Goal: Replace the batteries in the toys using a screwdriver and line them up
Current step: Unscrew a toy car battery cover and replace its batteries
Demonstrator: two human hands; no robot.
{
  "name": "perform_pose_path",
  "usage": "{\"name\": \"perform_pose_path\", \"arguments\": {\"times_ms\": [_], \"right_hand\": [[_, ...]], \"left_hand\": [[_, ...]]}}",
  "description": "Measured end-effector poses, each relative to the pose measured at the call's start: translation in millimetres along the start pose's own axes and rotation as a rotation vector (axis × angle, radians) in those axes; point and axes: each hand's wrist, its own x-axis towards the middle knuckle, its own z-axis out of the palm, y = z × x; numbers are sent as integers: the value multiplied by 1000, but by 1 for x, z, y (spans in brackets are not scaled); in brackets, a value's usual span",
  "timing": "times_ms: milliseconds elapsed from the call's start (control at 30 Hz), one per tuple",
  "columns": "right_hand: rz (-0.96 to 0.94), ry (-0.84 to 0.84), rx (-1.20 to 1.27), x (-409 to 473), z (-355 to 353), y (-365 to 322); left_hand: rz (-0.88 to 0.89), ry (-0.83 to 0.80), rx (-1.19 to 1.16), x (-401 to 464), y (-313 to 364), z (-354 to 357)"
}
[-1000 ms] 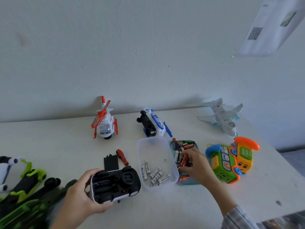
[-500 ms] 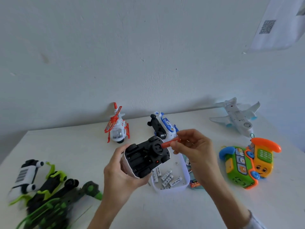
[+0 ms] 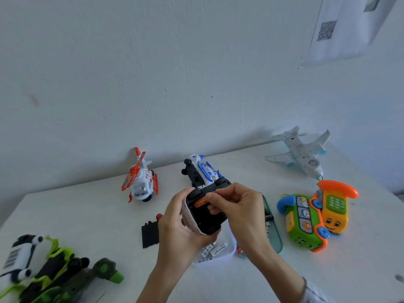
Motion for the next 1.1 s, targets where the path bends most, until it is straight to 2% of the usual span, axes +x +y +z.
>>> {"name": "perform_pose_path", "arguments": {"times_ms": [300,633,1000,1100], "right_hand": [[25,21,-135,17,-28,1],[-25,-33,-357,25,-40,15],[-354,-159,-721,11,-21,29],[-340,-268,-763,12,-23,25]], "left_hand": [[58,25,92,3,2,38],[14,46,71,-4,10,58],[-37,167,-76,-14,4,57],[2,161,-30,-15,0,56]]}}
